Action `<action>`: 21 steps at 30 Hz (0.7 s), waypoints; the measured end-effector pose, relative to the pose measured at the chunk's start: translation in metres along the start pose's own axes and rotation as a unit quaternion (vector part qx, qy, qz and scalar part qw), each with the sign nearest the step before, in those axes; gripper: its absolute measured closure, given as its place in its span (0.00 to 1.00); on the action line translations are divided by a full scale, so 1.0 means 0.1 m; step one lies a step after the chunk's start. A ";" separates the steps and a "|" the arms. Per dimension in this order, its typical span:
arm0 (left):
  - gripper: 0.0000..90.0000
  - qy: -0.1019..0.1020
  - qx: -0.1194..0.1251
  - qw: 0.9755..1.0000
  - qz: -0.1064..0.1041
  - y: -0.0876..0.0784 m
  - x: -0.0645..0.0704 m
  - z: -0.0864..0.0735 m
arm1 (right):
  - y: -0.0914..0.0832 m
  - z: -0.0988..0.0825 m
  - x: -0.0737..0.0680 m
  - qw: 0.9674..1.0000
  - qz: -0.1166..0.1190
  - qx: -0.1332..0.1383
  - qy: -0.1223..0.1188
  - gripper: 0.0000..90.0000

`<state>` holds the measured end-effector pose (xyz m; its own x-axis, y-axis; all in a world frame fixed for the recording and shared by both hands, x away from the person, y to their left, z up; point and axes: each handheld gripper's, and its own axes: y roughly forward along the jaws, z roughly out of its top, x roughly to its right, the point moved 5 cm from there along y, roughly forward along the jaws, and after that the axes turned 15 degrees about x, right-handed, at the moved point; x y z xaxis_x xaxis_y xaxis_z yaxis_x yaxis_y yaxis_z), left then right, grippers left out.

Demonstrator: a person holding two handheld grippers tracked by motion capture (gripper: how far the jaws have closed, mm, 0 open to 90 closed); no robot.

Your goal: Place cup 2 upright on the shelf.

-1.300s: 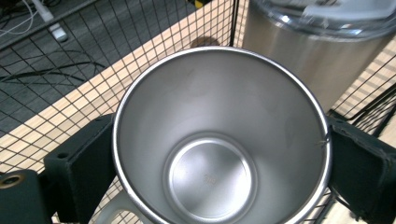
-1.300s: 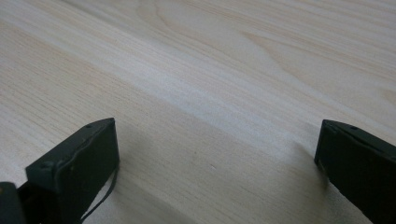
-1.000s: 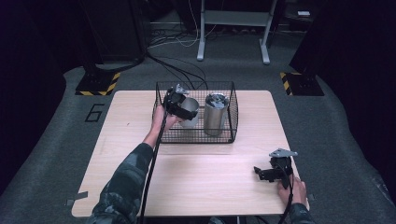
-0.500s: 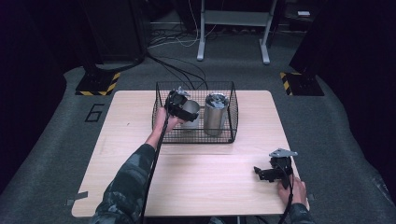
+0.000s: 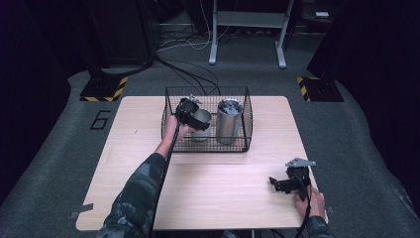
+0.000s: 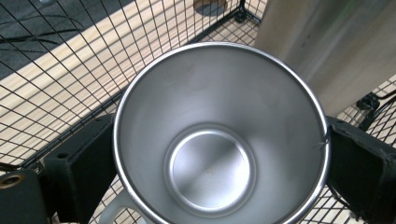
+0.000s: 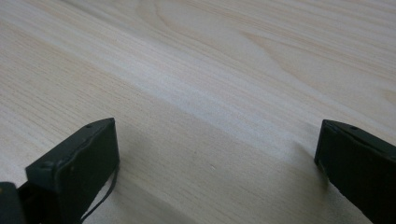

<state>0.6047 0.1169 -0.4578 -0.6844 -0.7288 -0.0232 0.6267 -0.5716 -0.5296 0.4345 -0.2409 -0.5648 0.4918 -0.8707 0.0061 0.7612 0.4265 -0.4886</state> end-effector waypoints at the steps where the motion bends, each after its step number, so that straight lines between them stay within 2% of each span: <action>1: 0.07 -0.001 0.000 1.000 0.000 0.00 0.00 0.00 | 0.00 0.00 0.00 1.000 0.001 -0.001 0.000 0.00; 11: 0.07 -0.005 -0.015 1.000 -0.003 0.04 -0.01 -0.05 | 0.00 0.00 0.00 1.000 0.001 -0.002 0.000 0.00; 19: 0.07 -0.017 -0.014 1.000 0.004 0.05 -0.01 -0.05 | 0.00 0.00 0.00 1.000 0.000 -0.002 0.000 0.00; 21: 0.06 -0.012 -0.020 1.000 0.004 0.05 0.00 -0.05 | 0.00 0.00 0.00 1.000 0.001 -0.001 0.000 0.00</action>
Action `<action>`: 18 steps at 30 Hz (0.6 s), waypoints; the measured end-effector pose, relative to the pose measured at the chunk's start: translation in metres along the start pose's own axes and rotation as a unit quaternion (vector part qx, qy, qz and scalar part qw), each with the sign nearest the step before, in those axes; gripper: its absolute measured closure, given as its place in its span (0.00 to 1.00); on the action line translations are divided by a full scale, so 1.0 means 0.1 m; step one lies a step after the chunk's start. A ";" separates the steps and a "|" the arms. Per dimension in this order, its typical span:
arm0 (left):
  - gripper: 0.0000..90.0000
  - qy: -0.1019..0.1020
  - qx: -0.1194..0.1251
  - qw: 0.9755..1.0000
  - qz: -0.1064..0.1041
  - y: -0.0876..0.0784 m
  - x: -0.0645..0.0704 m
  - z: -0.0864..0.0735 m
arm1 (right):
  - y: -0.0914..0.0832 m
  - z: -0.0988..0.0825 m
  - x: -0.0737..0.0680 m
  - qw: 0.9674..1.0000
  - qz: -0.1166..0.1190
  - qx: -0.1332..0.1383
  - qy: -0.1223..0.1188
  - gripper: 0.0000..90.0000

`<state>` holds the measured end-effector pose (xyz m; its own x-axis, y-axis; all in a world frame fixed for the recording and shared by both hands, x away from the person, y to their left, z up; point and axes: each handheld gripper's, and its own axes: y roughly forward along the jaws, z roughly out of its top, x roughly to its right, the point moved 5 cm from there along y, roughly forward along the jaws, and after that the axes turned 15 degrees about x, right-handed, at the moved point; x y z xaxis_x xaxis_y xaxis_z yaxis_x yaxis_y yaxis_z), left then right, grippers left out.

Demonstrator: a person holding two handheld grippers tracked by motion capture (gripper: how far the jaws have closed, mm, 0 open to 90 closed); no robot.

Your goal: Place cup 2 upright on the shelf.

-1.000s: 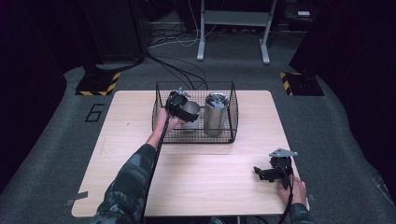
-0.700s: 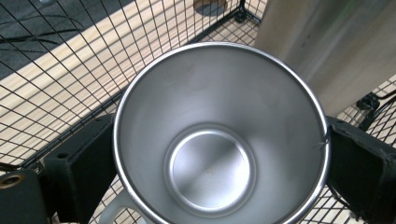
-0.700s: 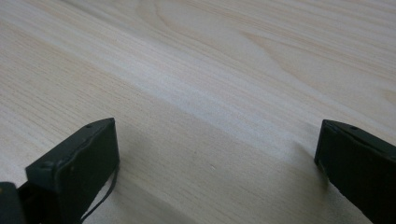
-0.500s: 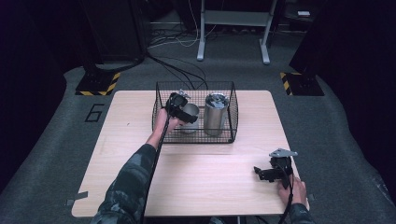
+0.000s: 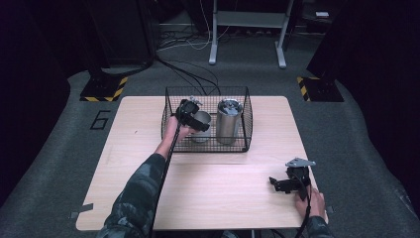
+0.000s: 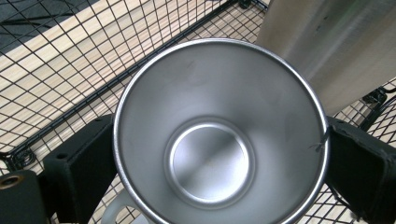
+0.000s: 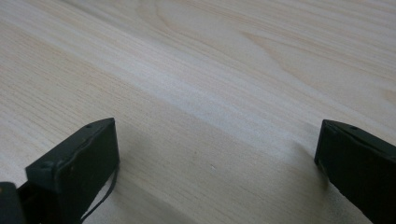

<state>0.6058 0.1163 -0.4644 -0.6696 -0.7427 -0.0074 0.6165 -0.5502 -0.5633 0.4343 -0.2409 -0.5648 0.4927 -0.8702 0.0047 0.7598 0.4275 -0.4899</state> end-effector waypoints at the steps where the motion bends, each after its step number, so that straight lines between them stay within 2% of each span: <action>1: 0.06 0.003 -0.003 1.000 0.001 0.00 0.01 0.00 | 0.00 0.00 0.00 1.000 -0.001 0.002 0.001 0.00; 8: 0.06 0.020 -0.007 1.000 0.002 -0.01 0.03 -0.01 | 0.00 0.00 0.00 1.000 -0.001 0.000 0.000 0.00; 10: 0.06 0.020 -0.002 1.000 0.007 -0.01 0.02 -0.01 | 0.00 0.00 0.00 1.000 0.000 0.001 0.000 0.00; 13: 0.05 0.011 0.007 1.000 0.002 -0.01 0.01 -0.02 | 0.00 0.00 0.00 1.000 0.000 0.001 0.000 0.00; 16: 0.00 0.004 0.013 1.000 0.002 -0.04 0.01 0.00 | 0.00 0.00 0.00 1.000 -0.001 0.002 0.001 0.00; 18: 0.00 0.006 0.018 1.000 0.002 -0.07 0.01 0.02 | 0.00 0.00 0.00 1.000 -0.001 0.001 0.000 0.00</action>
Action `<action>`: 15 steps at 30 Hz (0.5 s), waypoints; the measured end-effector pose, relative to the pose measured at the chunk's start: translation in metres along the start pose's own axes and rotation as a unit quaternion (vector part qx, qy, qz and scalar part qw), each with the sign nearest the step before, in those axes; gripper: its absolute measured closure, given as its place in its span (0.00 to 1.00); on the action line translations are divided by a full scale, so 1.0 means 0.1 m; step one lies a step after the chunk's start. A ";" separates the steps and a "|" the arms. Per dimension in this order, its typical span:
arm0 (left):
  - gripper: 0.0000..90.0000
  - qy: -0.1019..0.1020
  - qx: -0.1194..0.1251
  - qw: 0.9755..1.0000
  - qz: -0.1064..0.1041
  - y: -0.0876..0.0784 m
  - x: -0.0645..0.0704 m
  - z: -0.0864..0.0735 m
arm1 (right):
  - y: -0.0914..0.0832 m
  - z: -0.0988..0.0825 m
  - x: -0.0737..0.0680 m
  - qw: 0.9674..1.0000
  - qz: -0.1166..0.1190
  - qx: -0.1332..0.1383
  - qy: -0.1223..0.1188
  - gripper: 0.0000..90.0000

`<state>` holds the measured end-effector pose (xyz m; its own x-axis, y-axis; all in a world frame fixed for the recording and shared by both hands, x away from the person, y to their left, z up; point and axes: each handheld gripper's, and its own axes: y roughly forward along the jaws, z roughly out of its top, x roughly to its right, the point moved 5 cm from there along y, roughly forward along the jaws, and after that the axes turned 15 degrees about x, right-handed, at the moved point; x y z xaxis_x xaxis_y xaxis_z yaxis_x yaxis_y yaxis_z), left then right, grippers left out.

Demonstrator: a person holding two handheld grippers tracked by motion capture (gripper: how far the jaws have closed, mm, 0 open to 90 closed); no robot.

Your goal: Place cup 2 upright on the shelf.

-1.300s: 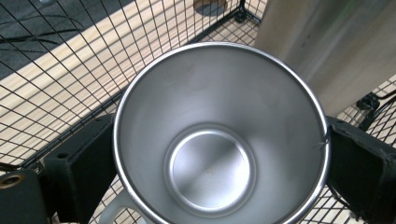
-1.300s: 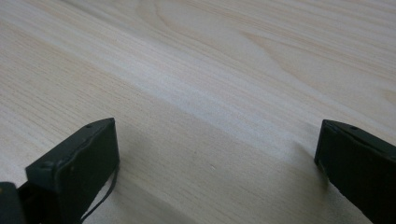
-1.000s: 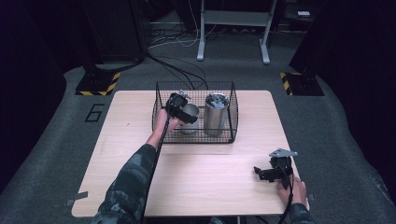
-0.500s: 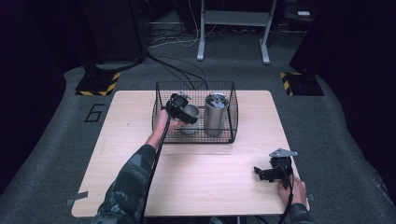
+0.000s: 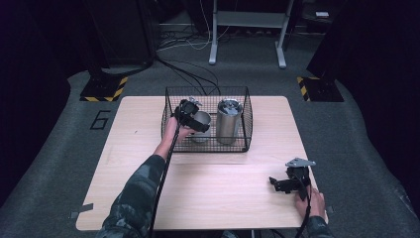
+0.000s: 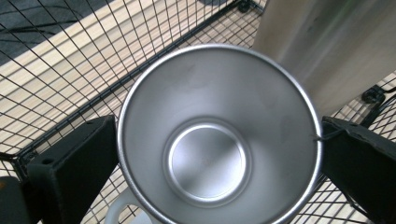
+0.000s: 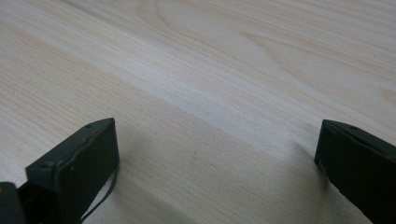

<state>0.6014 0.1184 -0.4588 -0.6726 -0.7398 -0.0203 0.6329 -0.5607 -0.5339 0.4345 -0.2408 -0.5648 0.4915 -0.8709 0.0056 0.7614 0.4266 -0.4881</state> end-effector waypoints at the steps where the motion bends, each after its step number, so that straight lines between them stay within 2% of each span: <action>1: 0.00 0.000 0.002 1.000 0.001 -0.02 0.00 0.01 | 0.00 0.00 0.00 1.000 0.001 0.000 0.000 0.00; 7: 0.00 0.013 0.015 1.000 0.007 -0.14 0.03 0.10 | 0.00 0.00 0.00 1.000 0.000 0.000 0.000 0.00; 15: 0.00 0.029 0.044 0.999 0.003 -0.41 0.19 0.24 | 0.00 0.00 0.00 1.000 0.000 0.000 0.000 0.00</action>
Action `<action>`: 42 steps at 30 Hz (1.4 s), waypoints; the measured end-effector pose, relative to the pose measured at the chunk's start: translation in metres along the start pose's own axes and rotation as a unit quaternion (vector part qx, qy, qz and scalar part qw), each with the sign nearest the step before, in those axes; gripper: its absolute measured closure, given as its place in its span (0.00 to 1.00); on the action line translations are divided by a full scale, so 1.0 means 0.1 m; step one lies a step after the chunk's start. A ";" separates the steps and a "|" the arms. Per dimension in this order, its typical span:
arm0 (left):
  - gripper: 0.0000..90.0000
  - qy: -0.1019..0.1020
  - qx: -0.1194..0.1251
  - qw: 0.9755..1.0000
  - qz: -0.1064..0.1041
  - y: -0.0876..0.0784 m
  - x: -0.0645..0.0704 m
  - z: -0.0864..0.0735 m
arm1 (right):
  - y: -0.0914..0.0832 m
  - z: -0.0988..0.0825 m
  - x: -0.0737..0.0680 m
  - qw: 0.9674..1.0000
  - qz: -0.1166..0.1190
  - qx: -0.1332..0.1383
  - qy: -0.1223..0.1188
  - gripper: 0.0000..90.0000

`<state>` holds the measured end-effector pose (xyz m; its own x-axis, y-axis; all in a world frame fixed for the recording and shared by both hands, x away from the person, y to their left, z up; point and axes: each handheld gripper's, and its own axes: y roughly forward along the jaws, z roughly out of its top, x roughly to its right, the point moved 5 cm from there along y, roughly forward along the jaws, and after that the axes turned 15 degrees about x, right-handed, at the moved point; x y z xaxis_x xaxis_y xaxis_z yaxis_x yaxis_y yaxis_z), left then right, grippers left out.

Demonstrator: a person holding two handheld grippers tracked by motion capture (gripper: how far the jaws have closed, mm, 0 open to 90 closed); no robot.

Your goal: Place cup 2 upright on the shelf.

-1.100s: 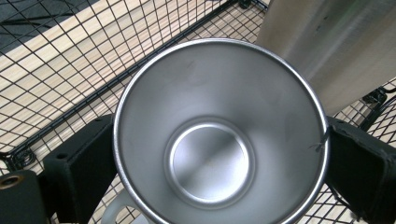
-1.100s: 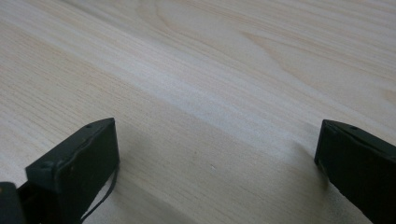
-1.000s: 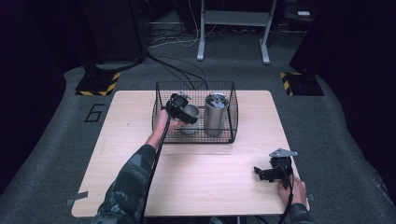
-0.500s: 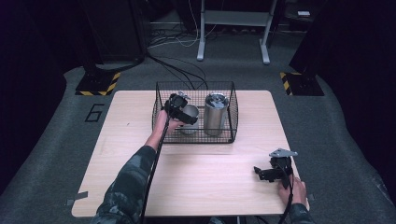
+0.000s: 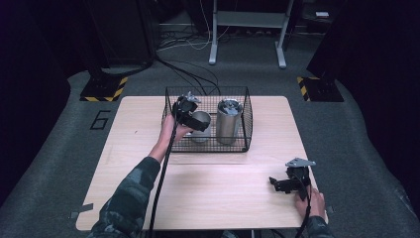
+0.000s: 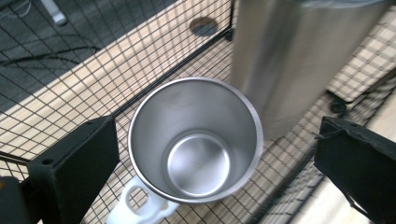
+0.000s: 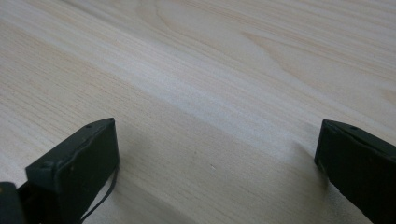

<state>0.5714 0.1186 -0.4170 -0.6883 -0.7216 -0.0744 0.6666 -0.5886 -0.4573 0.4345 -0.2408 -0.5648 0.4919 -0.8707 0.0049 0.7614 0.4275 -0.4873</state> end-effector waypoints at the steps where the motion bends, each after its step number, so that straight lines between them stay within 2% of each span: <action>1: 0.00 0.002 0.005 1.000 -0.003 -0.05 0.03 0.02 | 0.00 0.00 0.00 1.000 0.000 0.000 0.000 0.00; 6: 0.00 0.014 0.021 1.000 -0.017 -0.26 0.18 0.07 | 0.00 0.00 0.00 1.000 -0.001 0.000 0.000 0.00; 8: 0.00 0.030 0.026 0.999 -0.019 -0.35 0.24 0.07 | 0.00 0.00 0.00 1.000 0.000 0.000 0.000 0.00; 9: 0.00 0.031 0.027 0.999 -0.023 -0.40 0.28 0.07 | 0.00 0.00 0.00 1.000 0.000 0.000 0.000 0.00; 13: 0.00 0.056 0.040 0.997 -0.018 -0.57 0.38 0.06 | 0.00 0.00 0.00 1.000 0.000 0.000 0.001 0.00; 14: 0.00 0.052 0.040 0.998 -0.020 -0.61 0.41 0.04 | 0.00 0.00 0.00 1.000 0.000 0.000 0.000 0.00; 16: 0.00 0.060 0.044 0.997 -0.020 -0.68 0.44 0.01 | 0.00 0.00 0.00 1.000 0.000 0.000 0.000 0.00; 17: 0.00 0.057 0.042 0.997 -0.022 -0.72 0.47 -0.02 | 0.00 0.00 0.00 1.000 0.000 0.000 0.000 0.00; 24: 0.00 0.076 0.020 0.997 -0.026 -0.92 0.57 -0.28 | 0.00 0.00 0.00 1.000 0.000 0.000 0.000 0.00; 26: 0.00 0.077 0.021 0.996 -0.026 -0.98 0.59 -0.35 | 0.00 0.00 0.00 1.000 0.000 0.000 0.000 0.00; 27: 0.00 0.070 0.023 0.997 -0.026 -1.01 0.60 -0.38 | 0.00 0.00 0.00 1.000 0.000 0.000 0.000 0.00; 28: 0.00 0.075 0.023 0.997 -0.024 -1.06 0.61 -0.43 | 0.00 0.00 0.00 1.000 0.000 0.000 0.000 0.00; 32: 0.00 0.070 0.024 0.997 -0.020 -1.17 0.64 -0.57 | 0.00 0.00 0.00 1.000 -0.001 0.000 0.001 0.00; 36: 0.00 0.081 0.017 0.997 -0.003 -1.28 0.63 -0.75 | 0.00 0.00 0.00 1.000 0.000 0.000 0.000 0.00; 40: 0.00 0.066 0.011 0.998 0.012 -1.38 0.60 -0.99 | 0.00 0.00 0.00 1.000 0.000 0.000 0.000 0.00; 42: 0.00 0.050 0.009 0.999 0.017 -1.42 0.59 -1.13 | 0.00 0.00 0.00 1.000 0.000 0.000 0.000 0.00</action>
<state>0.4036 0.2008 -0.4567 -0.6903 -0.7015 -0.1772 0.6936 -0.5719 -0.4381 0.4344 -0.2408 -0.5648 0.4916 -0.8708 0.0047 0.7616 0.4273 -0.4873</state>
